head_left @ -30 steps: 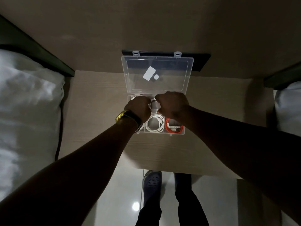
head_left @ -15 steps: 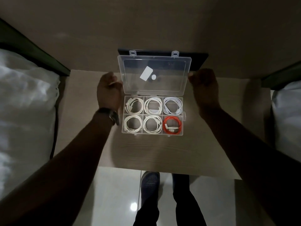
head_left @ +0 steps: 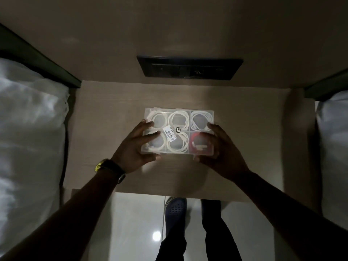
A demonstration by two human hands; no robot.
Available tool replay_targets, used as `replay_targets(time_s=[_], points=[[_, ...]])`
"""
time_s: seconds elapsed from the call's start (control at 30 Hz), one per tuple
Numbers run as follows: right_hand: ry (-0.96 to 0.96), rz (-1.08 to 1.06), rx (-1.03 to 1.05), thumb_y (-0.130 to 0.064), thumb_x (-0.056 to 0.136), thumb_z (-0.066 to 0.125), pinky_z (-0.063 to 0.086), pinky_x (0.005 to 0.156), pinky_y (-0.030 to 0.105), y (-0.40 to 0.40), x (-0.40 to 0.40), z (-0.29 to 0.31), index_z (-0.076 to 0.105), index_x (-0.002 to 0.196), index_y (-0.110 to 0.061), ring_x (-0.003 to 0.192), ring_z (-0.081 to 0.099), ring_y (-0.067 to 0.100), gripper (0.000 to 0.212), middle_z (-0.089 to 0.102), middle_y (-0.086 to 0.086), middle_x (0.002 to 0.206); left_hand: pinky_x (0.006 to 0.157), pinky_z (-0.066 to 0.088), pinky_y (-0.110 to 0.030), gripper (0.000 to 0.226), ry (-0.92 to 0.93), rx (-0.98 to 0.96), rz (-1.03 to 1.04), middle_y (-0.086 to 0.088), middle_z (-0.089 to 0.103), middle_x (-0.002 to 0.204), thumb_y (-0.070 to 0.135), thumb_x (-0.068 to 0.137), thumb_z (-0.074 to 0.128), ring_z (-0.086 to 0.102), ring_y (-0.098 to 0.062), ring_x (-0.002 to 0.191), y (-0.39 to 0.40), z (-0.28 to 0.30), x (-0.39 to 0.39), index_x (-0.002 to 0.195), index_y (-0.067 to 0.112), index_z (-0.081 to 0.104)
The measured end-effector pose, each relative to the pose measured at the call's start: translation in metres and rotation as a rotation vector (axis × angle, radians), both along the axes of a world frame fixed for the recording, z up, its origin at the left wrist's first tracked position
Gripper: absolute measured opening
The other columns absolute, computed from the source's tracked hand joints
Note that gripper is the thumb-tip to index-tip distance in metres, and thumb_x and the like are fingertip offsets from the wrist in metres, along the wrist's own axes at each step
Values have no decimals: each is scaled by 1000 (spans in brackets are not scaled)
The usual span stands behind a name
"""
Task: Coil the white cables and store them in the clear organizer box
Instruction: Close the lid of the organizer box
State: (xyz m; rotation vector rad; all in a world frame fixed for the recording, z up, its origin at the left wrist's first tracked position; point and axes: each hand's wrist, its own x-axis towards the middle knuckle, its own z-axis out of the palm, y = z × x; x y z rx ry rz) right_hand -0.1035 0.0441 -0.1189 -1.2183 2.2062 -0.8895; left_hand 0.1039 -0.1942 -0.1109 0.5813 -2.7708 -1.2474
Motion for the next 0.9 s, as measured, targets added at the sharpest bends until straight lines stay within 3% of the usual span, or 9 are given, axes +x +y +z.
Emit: replay_targets(time_s=[0.1, 0.23, 0.4, 0.5, 0.7, 0.8, 0.9], points=[[186, 36, -7, -50, 75, 74, 37, 112, 40, 5, 13, -21, 48, 138, -14, 148, 22, 27, 77, 30, 8, 158, 117, 25, -47, 61, 103, -100, -20, -20, 39, 148, 33, 75, 77, 24, -32, 145, 4, -17, 5, 128, 8, 58], [355, 55, 40, -51, 83, 65, 28, 118, 45, 4, 17, -36, 45, 139, -11, 149, 14, 32, 72, 27, 14, 159, 114, 30, -52, 60, 110, -287, -77, -19, 38, 150, 38, 83, 72, 24, -35, 144, 1, -32, 9, 134, 14, 53], [527, 128, 13, -46, 96, 52, 28, 113, 60, 5, 21, -54, 41, 139, 2, 141, 25, 52, 66, 31, 33, 151, 116, 26, -50, 64, 85, -557, -162, -20, 32, 153, 47, 92, 56, 18, -38, 145, -1, -53, 14, 144, 15, 38], [558, 129, 44, -46, 98, 49, 28, 112, 62, 3, 21, -59, 42, 137, 5, 136, 32, 56, 64, 34, 37, 147, 118, 21, -49, 65, 35, -636, -177, -20, 27, 155, 53, 96, 41, 14, -39, 146, 1, -63, 15, 148, 17, 28], [406, 64, 136, -47, 88, 62, 39, 109, 51, 0, 16, -44, 40, 143, -9, 139, 29, 41, 70, 26, 20, 157, 116, 27, -46, 63, 36, -513, -145, -16, 29, 155, 49, 94, 48, 13, -33, 147, -1, -53, 7, 147, 20, 32], [481, 69, 81, -48, 88, 60, 31, 112, 53, -21, -4, -32, 37, 143, -12, 150, 6, 27, 69, 22, 12, 157, 115, 29, -43, 66, 61, -356, -92, -12, 30, 155, 38, 86, 65, 15, -31, 147, -23, -36, -19, 144, 23, 37], [359, 32, 112, -43, 92, 59, 31, 113, 53, -44, -28, -27, 31, 149, -18, 150, 10, 30, 68, 19, 10, 162, 113, 31, -51, 68, 22, -310, -48, -16, 36, 152, 30, 79, 75, 22, -36, 144, -45, -25, -51, 139, 19, 46]])
